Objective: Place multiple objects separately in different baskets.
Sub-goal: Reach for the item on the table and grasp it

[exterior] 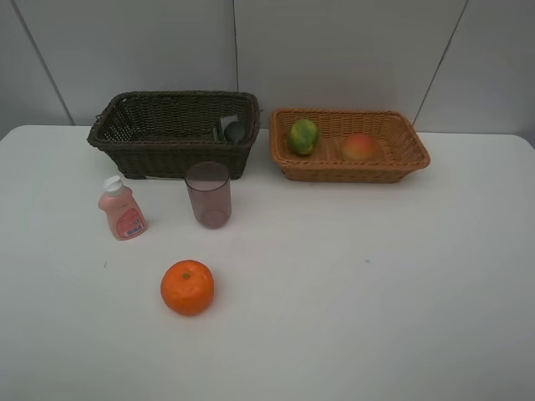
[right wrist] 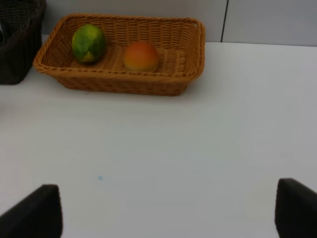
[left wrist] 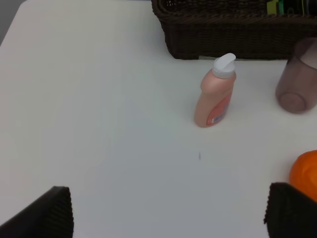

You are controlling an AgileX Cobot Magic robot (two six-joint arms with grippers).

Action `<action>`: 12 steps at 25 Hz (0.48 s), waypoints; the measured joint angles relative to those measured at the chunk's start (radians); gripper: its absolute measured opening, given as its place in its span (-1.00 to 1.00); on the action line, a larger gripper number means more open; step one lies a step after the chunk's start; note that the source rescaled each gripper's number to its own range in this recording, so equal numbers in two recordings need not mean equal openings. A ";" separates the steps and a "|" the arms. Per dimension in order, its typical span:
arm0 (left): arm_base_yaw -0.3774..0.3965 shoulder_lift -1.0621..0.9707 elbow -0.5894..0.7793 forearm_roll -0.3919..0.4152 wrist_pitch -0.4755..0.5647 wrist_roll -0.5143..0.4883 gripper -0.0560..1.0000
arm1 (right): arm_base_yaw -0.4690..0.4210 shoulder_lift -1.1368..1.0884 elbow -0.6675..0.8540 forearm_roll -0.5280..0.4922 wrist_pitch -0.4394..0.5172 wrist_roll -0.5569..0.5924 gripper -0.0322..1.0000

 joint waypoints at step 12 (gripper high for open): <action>0.000 0.000 0.000 0.000 0.000 0.000 1.00 | -0.052 0.000 0.000 -0.015 0.000 0.000 0.76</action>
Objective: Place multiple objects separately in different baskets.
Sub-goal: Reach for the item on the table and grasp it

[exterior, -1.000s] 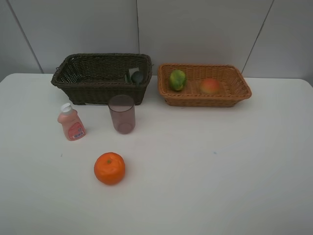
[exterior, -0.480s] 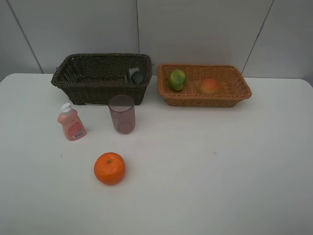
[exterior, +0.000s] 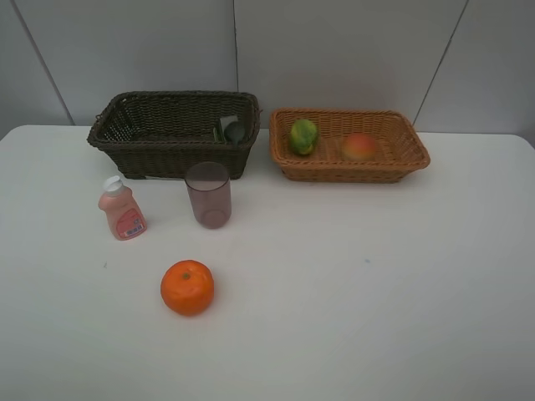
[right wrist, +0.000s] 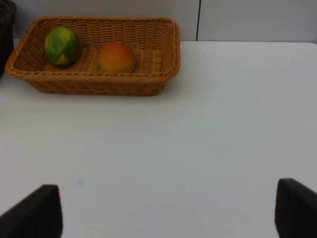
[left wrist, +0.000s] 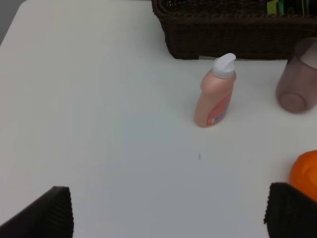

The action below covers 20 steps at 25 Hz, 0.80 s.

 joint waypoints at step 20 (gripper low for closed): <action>0.000 0.000 0.000 0.000 0.000 0.000 1.00 | 0.000 0.000 0.000 -0.012 -0.002 0.000 0.76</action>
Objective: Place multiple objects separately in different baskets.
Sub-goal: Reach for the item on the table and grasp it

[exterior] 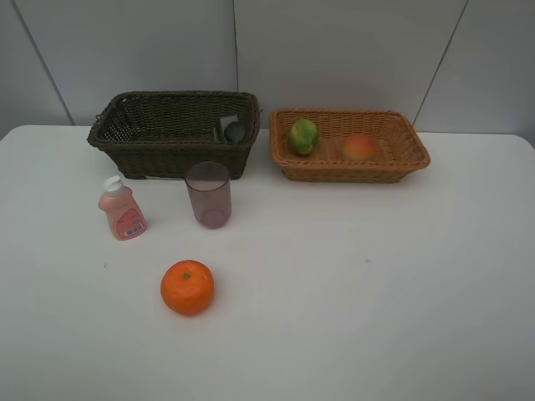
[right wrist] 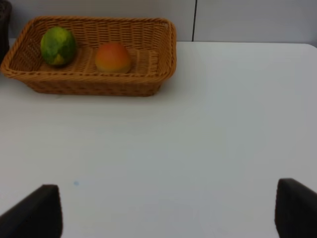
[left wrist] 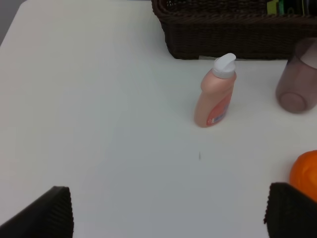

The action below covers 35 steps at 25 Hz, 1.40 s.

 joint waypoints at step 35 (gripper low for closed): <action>-0.015 0.221 -0.012 0.030 -0.016 0.000 1.00 | -0.001 0.000 0.000 0.000 -0.002 0.000 0.75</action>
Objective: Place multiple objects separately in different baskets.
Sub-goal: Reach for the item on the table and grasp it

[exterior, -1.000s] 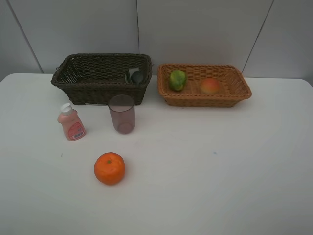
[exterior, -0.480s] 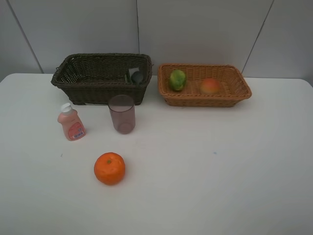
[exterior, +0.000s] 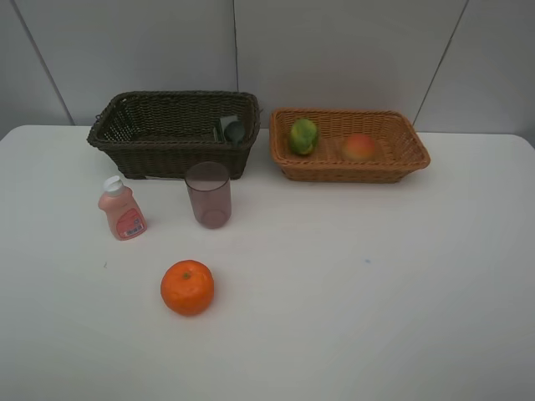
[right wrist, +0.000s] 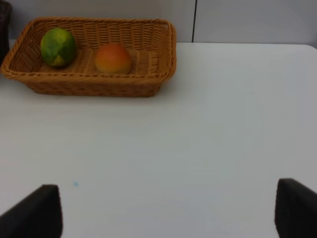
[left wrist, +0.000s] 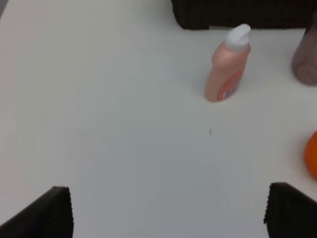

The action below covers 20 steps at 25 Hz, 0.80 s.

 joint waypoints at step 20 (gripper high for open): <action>-0.287 1.085 -0.474 -0.029 -0.083 0.130 1.00 | 0.000 0.000 0.000 0.000 -0.001 0.000 0.75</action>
